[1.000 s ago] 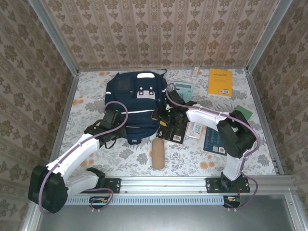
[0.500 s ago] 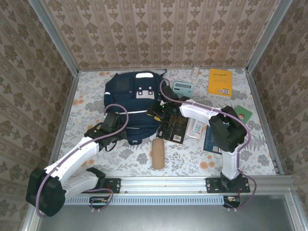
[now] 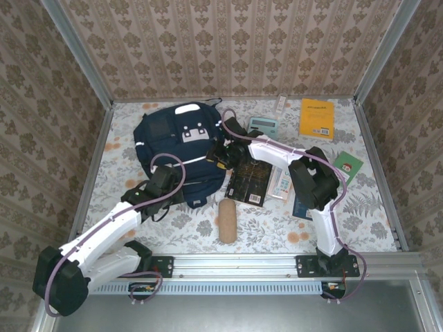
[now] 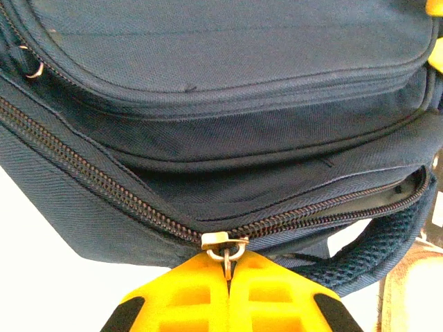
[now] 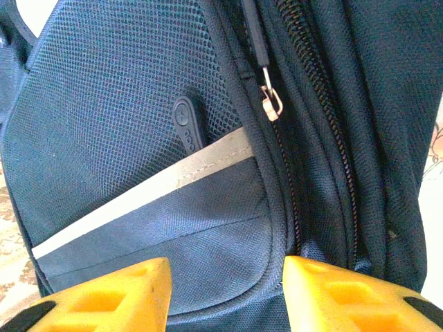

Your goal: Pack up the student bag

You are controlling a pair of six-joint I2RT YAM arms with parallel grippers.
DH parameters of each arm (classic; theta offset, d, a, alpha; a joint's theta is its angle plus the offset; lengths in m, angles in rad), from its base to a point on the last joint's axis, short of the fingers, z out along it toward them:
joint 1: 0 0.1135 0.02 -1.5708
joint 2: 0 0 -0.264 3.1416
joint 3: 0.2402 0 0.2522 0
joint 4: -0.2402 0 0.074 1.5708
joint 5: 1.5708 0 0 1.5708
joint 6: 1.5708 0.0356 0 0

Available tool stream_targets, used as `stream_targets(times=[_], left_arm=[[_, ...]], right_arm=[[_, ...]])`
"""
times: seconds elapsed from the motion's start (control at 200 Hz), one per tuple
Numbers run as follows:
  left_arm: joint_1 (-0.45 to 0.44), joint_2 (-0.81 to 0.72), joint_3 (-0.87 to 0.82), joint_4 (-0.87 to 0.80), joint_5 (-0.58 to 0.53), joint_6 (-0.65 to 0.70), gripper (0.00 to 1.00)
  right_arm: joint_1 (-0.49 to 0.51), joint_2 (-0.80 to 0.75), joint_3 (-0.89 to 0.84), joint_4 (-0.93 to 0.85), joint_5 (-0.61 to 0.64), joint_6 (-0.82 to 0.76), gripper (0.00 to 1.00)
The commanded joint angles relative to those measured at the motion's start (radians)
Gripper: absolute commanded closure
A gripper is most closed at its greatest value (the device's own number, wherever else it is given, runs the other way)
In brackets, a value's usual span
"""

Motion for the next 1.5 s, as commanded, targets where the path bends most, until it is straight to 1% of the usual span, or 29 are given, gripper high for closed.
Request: stream_targets(times=[0.0,0.095,0.175,0.235,0.31,0.4,0.475,0.495,0.56,0.665,0.745,0.82,0.995,1.34,1.375,1.42,1.47,1.48,1.485,1.495], left_arm=[[-0.038,0.008,-0.002,0.068,-0.004,-0.037,1.00],[-0.062,0.049,0.009,0.107,0.005,-0.047,1.00],[-0.083,0.091,0.023,0.139,0.010,-0.055,1.00],[-0.092,0.126,0.036,0.163,0.010,-0.061,1.00],[-0.098,0.166,0.054,0.190,0.011,-0.067,1.00],[-0.103,0.202,0.069,0.212,0.012,-0.066,1.00],[-0.103,0.218,0.072,0.225,0.017,-0.061,1.00],[-0.103,0.220,0.074,0.227,0.017,-0.060,1.00],[-0.102,0.228,0.077,0.232,0.022,-0.055,1.00],[-0.105,0.235,0.078,0.233,0.032,-0.046,1.00],[-0.105,0.238,0.078,0.234,0.038,-0.044,1.00],[-0.105,0.237,0.077,0.232,0.043,-0.043,1.00],[-0.111,0.231,0.073,0.225,0.045,-0.036,1.00],[-0.135,0.252,0.084,0.231,0.058,-0.012,1.00],[-0.137,0.257,0.085,0.234,0.062,-0.009,1.00],[-0.138,0.261,0.089,0.235,0.066,-0.004,1.00],[-0.141,0.265,0.094,0.226,0.062,-0.001,1.00],[-0.141,0.265,0.095,0.225,0.061,-0.001,1.00],[-0.142,0.265,0.096,0.223,0.060,-0.001,1.00],[-0.142,0.265,0.097,0.222,0.059,-0.001,1.00]], right_arm=[[-0.028,0.071,0.114,-0.034,0.035,-0.056,0.54],[-0.058,0.145,0.224,-0.044,-0.014,-0.084,0.54],[-0.072,0.188,0.302,-0.082,-0.023,-0.105,0.56],[-0.076,0.181,0.329,-0.102,-0.014,-0.124,0.56],[-0.075,0.129,0.316,-0.124,0.016,-0.146,0.55],[-0.074,0.033,0.232,-0.147,0.050,-0.142,0.51],[-0.070,-0.052,0.102,-0.135,0.057,-0.109,0.49],[-0.068,-0.075,0.067,-0.103,0.057,-0.100,0.49],[-0.060,-0.127,-0.034,-0.078,0.052,-0.071,0.49],[-0.050,-0.153,-0.152,-0.011,0.032,-0.026,0.49],[-0.047,-0.135,-0.187,0.039,0.012,0.004,0.51],[-0.040,-0.105,-0.163,0.058,0.007,0.010,0.52],[-0.021,-0.029,-0.055,0.031,0.009,-0.001,0.52],[0.011,0.047,0.010,0.052,-0.026,0.021,0.53],[0.015,0.047,0.015,0.049,-0.026,0.017,0.56],[0.020,0.048,0.018,0.048,-0.025,0.007,0.70],[0.020,0.045,0.016,0.039,-0.018,0.005,0.88],[0.020,0.044,0.015,0.037,-0.018,0.004,0.91],[0.020,0.044,0.015,0.037,-0.018,0.004,0.91],[0.018,0.041,0.013,0.034,-0.013,0.002,0.96]])
